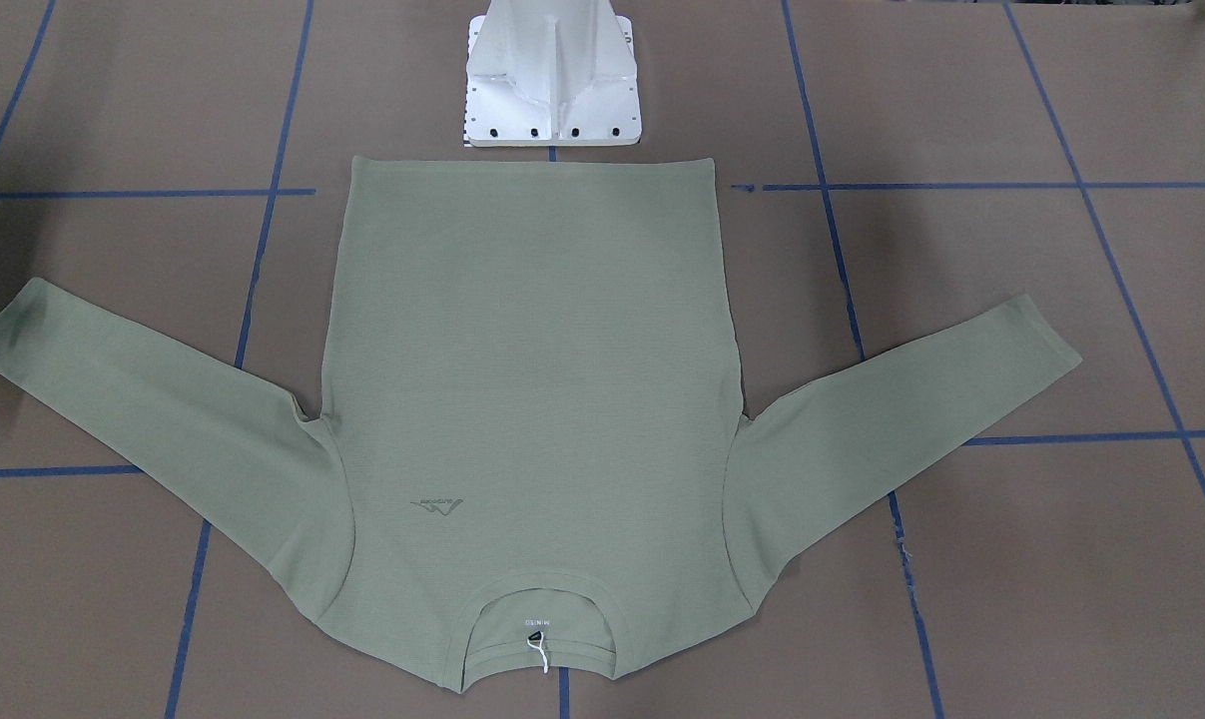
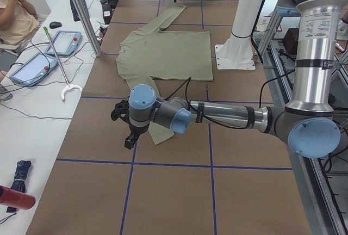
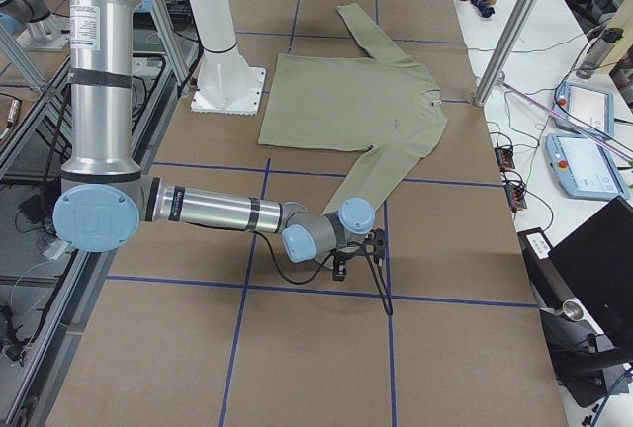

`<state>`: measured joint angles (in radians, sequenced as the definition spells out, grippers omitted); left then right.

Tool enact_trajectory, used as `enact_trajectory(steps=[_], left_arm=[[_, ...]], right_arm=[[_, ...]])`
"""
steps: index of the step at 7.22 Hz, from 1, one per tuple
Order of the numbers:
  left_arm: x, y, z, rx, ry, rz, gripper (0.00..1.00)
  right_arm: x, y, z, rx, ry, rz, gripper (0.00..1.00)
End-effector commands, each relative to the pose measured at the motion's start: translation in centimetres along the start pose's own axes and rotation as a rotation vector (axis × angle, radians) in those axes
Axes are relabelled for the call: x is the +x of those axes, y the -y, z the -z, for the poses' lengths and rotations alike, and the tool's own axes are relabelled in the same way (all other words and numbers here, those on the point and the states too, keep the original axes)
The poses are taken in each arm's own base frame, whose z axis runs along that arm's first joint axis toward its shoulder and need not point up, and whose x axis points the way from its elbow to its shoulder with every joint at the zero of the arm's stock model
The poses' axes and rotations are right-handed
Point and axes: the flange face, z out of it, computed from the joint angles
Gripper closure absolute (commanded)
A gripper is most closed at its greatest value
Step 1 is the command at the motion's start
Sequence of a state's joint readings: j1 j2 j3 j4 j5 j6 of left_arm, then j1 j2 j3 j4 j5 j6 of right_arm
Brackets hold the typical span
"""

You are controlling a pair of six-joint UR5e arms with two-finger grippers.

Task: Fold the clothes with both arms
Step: 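Reach the right gripper to the sleeve cuff nearest it and grasp it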

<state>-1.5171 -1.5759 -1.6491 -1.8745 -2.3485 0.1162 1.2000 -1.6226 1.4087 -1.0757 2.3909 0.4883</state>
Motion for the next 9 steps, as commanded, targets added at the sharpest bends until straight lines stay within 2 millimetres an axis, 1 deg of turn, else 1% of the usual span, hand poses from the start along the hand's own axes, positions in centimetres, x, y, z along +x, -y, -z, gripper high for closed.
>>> enact_trajectory(steps=[1,2,3,4,5,7,8,9], left_arm=[[0.09,0.04,0.09,0.002,0.000,-0.001,0.00],[0.11,0.13,0.12,0.003,0.000,-0.003,0.00],[0.11,0.13,0.13,0.003,0.000,-0.003,0.00],[0.11,0.13,0.13,0.003,0.000,-0.003,0.00],[0.06,0.10,0.07,0.002,0.000,-0.002,0.00],[0.04,0.00,0.04,0.001,0.000,-0.001,0.00],[0.05,0.00,0.04,0.001,-0.001,0.000,0.00],[0.01,-0.03,-0.01,0.000,-0.002,0.002,0.00]], right_arm=[[0.18,-0.10,-0.55,-0.012,-0.002,-0.002,0.16],[-0.20,-0.20,-0.89,-0.019,-0.002,0.004,0.18],[-0.20,-0.23,-0.99,-0.022,-0.002,0.004,0.29],[-0.20,-0.23,-0.99,-0.022,-0.002,0.006,0.33],[-0.06,-0.32,-1.07,-0.024,-0.003,0.002,0.48],[0.44,-0.41,-1.43,-0.031,-0.007,-0.005,0.92],[0.50,-0.50,-1.46,-0.032,-0.006,-0.007,1.00],[0.13,-0.49,-1.18,-0.028,-0.001,-0.001,1.00]])
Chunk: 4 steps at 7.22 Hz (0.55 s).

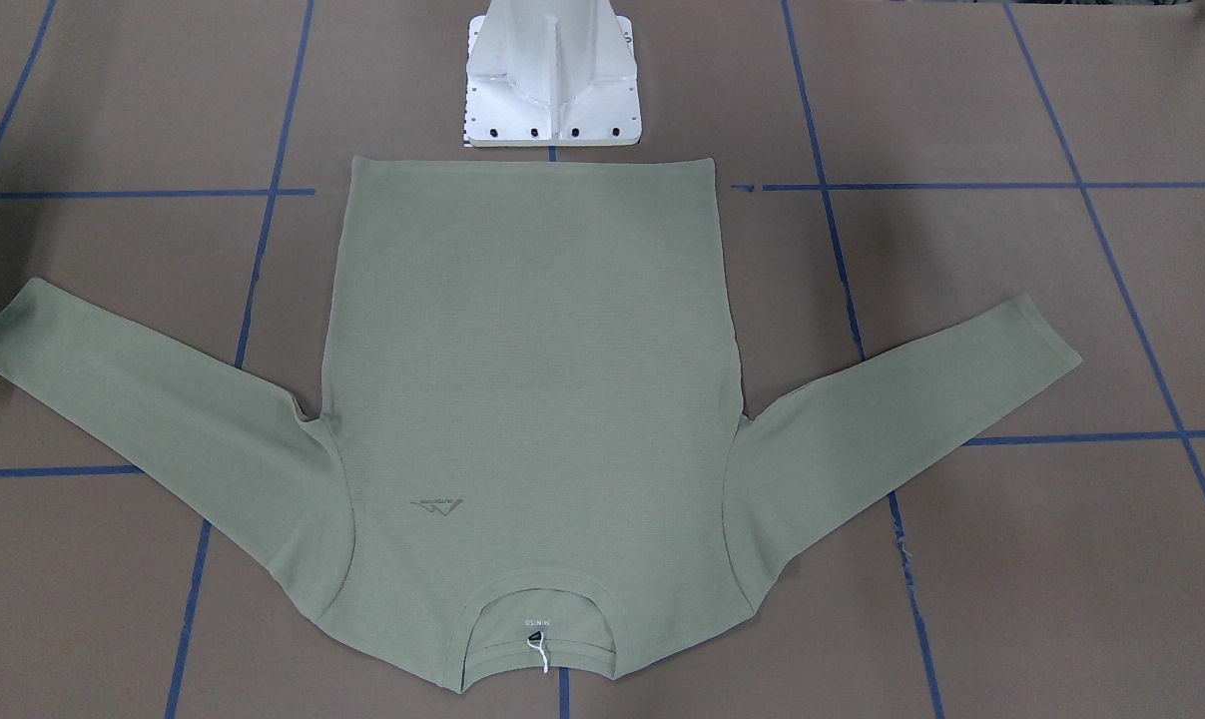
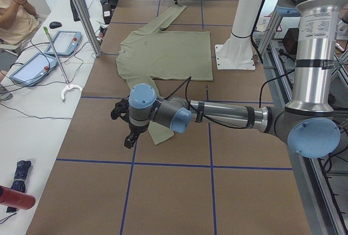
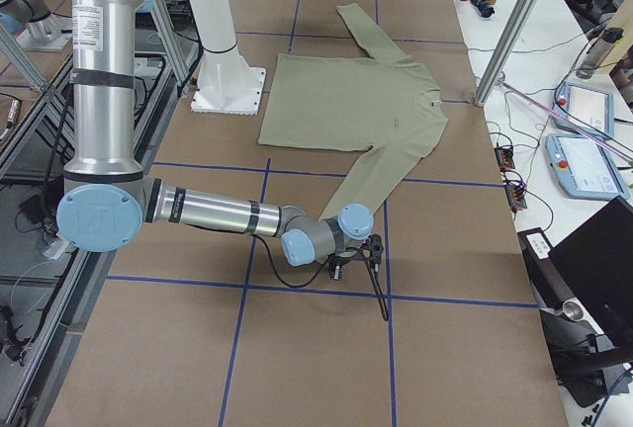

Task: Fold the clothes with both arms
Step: 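Reach the right gripper to the sleeve cuff nearest it and grasp it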

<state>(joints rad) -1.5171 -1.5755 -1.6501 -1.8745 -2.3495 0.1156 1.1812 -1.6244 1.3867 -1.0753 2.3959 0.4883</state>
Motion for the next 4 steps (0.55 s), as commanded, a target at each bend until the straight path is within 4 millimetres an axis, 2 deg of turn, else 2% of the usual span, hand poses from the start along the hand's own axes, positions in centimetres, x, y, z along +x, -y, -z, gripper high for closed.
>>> enact_trajectory(steps=[1,2,4], left_arm=[[-0.1,0.0,0.0,0.000,0.000,0.002,0.00],[0.0,0.0,0.0,-0.001,-0.001,0.001,0.00],[0.1,0.1,0.1,0.002,0.000,-0.002,0.00]], right_arm=[[-1.5,0.0,0.9,-0.003,0.046,0.011,1.00],[-4.1,-0.2,2.9,0.000,0.118,0.033,1.00],[-10.5,-0.3,7.9,0.055,0.184,-0.070,1.00]])
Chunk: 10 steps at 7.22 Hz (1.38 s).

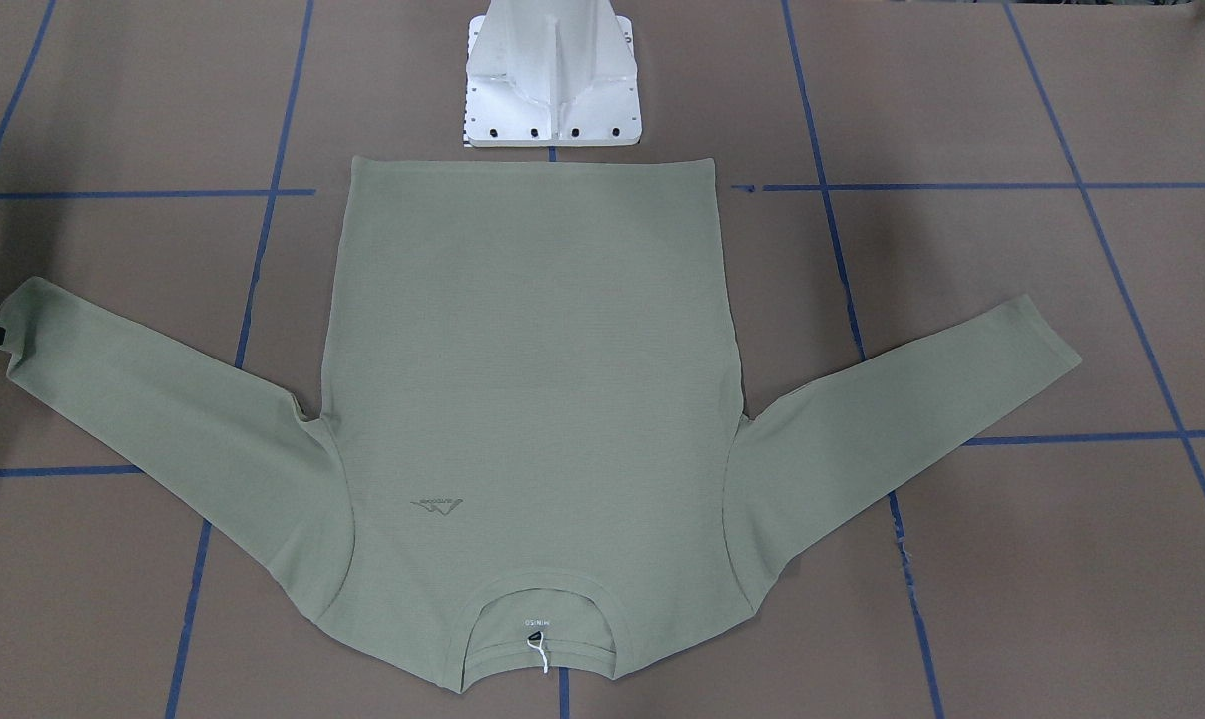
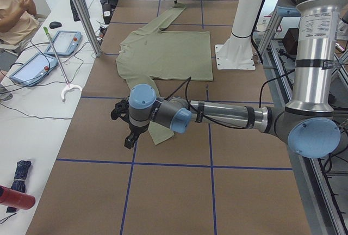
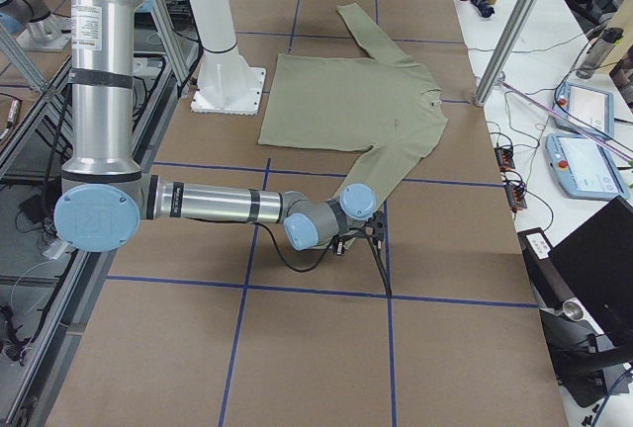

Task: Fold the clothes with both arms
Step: 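Carry the held sleeve across the chest toward the far shoulder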

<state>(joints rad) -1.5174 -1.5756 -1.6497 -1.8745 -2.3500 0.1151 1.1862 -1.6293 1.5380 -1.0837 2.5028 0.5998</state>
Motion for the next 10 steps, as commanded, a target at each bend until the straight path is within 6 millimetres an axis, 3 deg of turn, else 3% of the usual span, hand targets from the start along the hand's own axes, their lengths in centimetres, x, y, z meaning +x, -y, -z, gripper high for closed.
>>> enact_trajectory(steps=[1,2,3,4,5,6,8,9,10], left_arm=[[0.2,0.3,0.2,0.007,-0.001,-0.001,0.00],[0.5,0.6,0.4,0.044,-0.005,-0.033,0.00],[0.8,0.6,0.3,0.066,-0.037,-0.021,0.17],[1.0,0.7,0.4,0.067,-0.048,0.010,0.19],[1.1,1.0,0.6,0.073,-0.039,-0.001,0.00],[0.9,0.4,0.3,0.081,-0.040,0.005,0.00],[1.0,1.2,0.5,0.090,-0.034,-0.015,0.00],[1.2,1.3,0.6,0.092,-0.037,-0.014,0.00],[1.2,1.3,0.6,0.095,-0.035,-0.026,0.00]], right_arm=[[-9.0,0.5,4.6,0.065,0.086,-0.102,1.00],[-14.3,2.0,5.8,0.081,0.128,-0.161,1.00],[-20.3,3.6,6.1,0.081,0.166,-0.237,1.00],[-26.2,4.7,6.5,0.077,0.204,-0.272,1.00],[-31.7,5.3,6.3,0.083,0.229,-0.299,1.00],[-36.4,6.1,6.1,0.112,0.229,-0.314,1.00],[-44.0,7.1,7.7,0.122,0.185,-0.346,1.00],[-47.1,6.9,7.2,0.132,0.177,-0.349,1.00],[-51.4,7.0,5.6,0.165,0.173,-0.388,1.00]])
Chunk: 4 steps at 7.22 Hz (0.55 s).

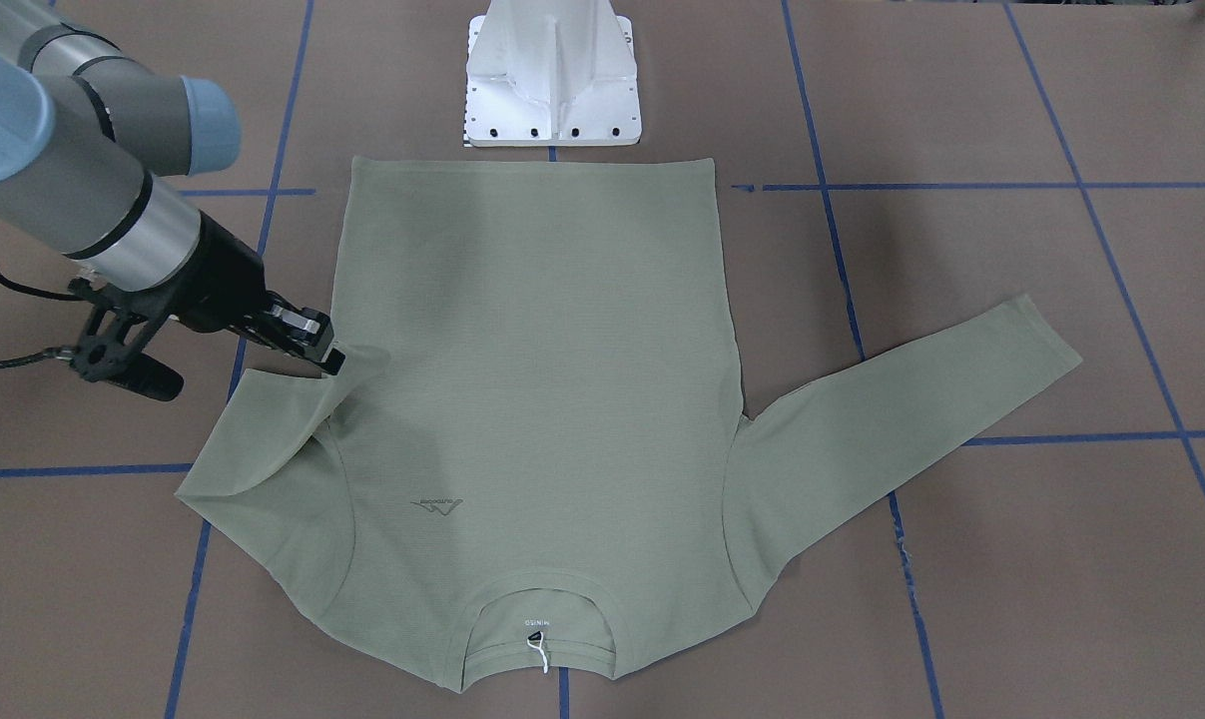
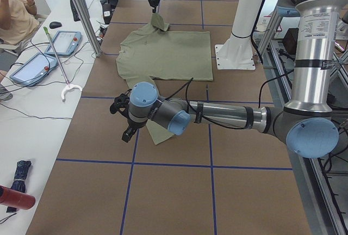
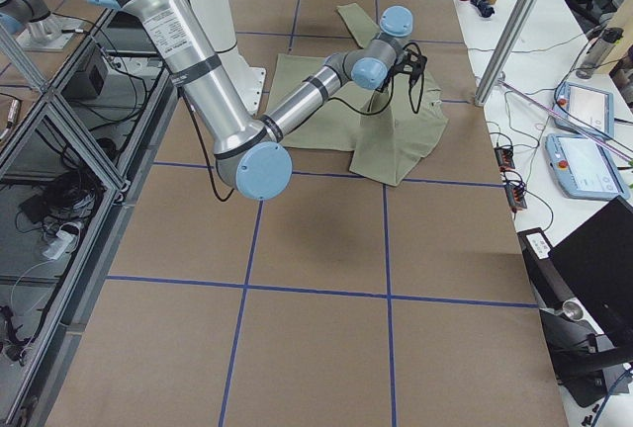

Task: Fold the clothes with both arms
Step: 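Carry the held sleeve across the chest toward the far shoulder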

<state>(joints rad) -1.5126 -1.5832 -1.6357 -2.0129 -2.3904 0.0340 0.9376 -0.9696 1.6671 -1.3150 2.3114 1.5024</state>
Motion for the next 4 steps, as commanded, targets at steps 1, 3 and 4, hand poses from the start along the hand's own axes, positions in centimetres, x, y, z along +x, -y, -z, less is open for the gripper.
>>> enact_trajectory(steps=[1,3,4], left_arm=[[0.0,-0.1,-0.2,-0.002,-0.008,-0.004,0.00],[-0.8,-0.4,-1.2,-0.039,-0.036,0.060,0.00],[-1.1,-0.5,-1.1,-0.034,-0.002,0.053,0.00]], right_arm=[[-7.7,-3.3,-3.8,0.061,0.000,-0.053,1.00],[-15.2,-7.9,-8.2,0.103,0.008,-0.050,1.00],[-18.1,-11.1,-11.0,0.113,-0.001,-0.023,1.00]])
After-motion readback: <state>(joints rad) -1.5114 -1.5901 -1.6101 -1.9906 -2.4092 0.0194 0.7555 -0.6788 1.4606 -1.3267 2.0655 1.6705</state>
